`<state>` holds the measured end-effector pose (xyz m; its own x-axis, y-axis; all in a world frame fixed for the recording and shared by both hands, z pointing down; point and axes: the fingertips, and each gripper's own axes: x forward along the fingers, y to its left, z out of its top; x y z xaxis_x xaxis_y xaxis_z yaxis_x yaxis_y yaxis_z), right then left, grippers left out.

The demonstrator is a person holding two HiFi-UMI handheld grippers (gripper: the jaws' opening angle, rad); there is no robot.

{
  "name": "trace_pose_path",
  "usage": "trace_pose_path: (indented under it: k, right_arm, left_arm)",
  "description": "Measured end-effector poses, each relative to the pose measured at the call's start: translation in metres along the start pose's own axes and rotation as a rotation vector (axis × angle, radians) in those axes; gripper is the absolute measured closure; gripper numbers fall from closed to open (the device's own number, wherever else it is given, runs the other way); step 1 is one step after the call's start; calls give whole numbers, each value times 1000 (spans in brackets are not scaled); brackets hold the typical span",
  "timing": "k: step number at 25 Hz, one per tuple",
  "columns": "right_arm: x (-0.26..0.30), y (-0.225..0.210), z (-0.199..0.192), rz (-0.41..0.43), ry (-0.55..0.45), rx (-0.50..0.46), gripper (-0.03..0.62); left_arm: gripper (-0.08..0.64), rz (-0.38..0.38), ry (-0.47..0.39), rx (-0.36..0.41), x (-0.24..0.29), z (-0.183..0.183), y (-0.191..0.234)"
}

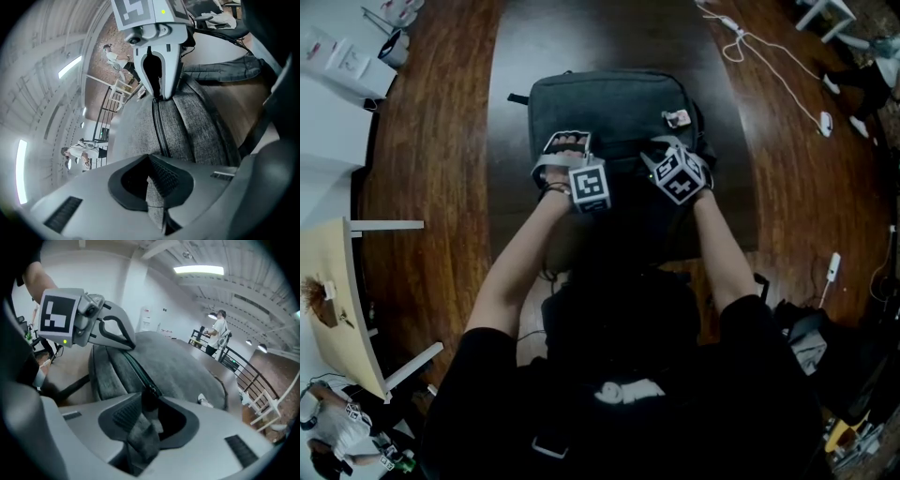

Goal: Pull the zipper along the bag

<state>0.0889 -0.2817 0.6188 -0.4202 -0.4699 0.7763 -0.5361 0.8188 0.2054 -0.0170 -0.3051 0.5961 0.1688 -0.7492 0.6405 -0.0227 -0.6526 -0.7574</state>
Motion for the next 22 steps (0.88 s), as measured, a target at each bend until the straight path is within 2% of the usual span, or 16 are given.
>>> trace_pose_path:
  k: [1,2,3,8,14,18,22]
  right_arm:
    - [1,1,-1,13,5,-7,469]
    - [0,1,-1,18,13,-14,517]
    - [-2,0,-1,13,22,-24,537]
    - [-13,-12,-2,-73,87,-210,540]
    - [-9,-17,-15,-64,116,-180,540]
    - [-6,-16,-15,-39,111,-96,534]
    - [-20,-21,-8,-99,52,-94,518]
  left_arm:
    - [565,-2,-2,-2,0,0,0]
    - [565,-5,-4,-3,0,0,0]
    - [565,-7,-6,-3,-1,-1,0]
    - [565,-4,-19,-1,-2,-2,1]
    - [565,-10,-23,-4,-1,0,0]
    - [565,-13,-15,-1,0,-3,0]
    - [565,-17,-7,2,0,-3,-1]
